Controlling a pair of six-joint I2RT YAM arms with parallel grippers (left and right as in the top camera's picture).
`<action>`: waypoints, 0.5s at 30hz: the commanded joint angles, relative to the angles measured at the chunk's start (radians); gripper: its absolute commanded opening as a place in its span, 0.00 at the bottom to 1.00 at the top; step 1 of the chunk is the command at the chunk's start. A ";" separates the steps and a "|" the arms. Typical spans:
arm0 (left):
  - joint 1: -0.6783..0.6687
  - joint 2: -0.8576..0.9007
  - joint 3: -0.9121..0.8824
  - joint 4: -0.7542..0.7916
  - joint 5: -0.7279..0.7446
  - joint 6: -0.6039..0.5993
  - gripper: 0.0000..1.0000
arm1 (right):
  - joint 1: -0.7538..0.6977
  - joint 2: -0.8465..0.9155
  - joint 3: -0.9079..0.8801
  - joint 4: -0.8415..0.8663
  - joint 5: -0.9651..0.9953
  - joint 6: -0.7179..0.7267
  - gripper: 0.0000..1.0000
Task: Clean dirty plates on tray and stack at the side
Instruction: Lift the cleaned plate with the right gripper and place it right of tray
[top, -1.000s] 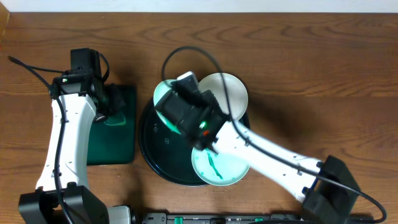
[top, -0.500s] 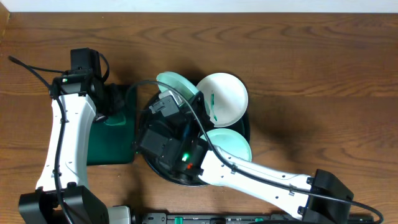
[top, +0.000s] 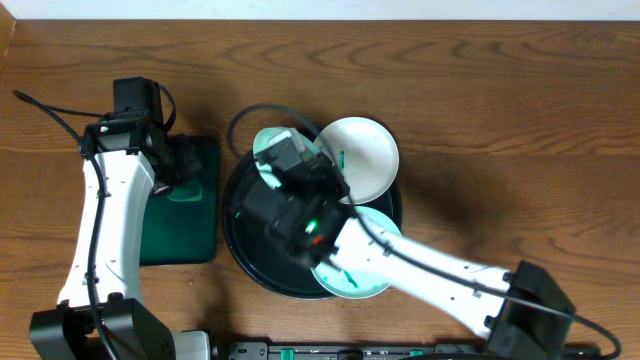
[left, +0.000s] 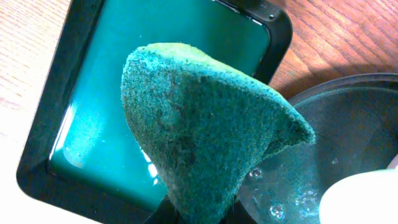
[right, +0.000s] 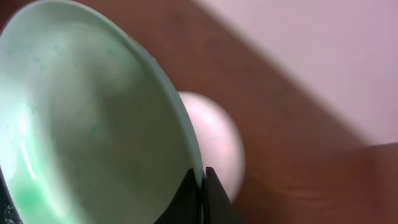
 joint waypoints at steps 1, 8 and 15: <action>0.004 -0.004 0.001 0.001 -0.013 0.018 0.07 | -0.142 -0.135 0.023 0.018 -0.474 0.040 0.01; 0.004 -0.004 0.001 0.000 -0.013 0.017 0.07 | -0.563 -0.301 0.024 -0.066 -0.962 0.070 0.01; 0.004 -0.004 0.001 0.000 -0.013 0.017 0.07 | -0.993 -0.341 0.010 -0.275 -1.041 0.068 0.01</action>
